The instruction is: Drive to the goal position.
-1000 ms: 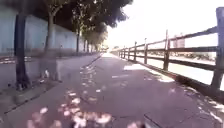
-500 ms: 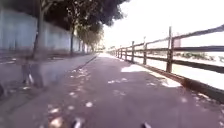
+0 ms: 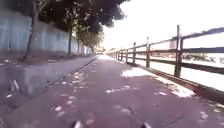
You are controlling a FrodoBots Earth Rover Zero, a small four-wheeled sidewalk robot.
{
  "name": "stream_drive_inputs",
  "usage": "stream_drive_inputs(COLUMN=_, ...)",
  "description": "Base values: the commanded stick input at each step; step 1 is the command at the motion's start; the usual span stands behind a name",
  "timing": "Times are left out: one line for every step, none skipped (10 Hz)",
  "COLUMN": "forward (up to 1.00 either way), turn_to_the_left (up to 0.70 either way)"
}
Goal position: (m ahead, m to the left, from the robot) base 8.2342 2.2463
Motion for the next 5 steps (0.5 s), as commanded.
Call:
stream_drive_inputs(forward=0.85, turn_to_the_left=0.00)
stream_drive_inputs(forward=0.85, turn_to_the_left=0.00)
stream_drive_inputs(forward=0.85, turn_to_the_left=0.00)
stream_drive_inputs(forward=0.85, turn_to_the_left=0.00)
stream_drive_inputs(forward=0.85, turn_to_the_left=0.00)
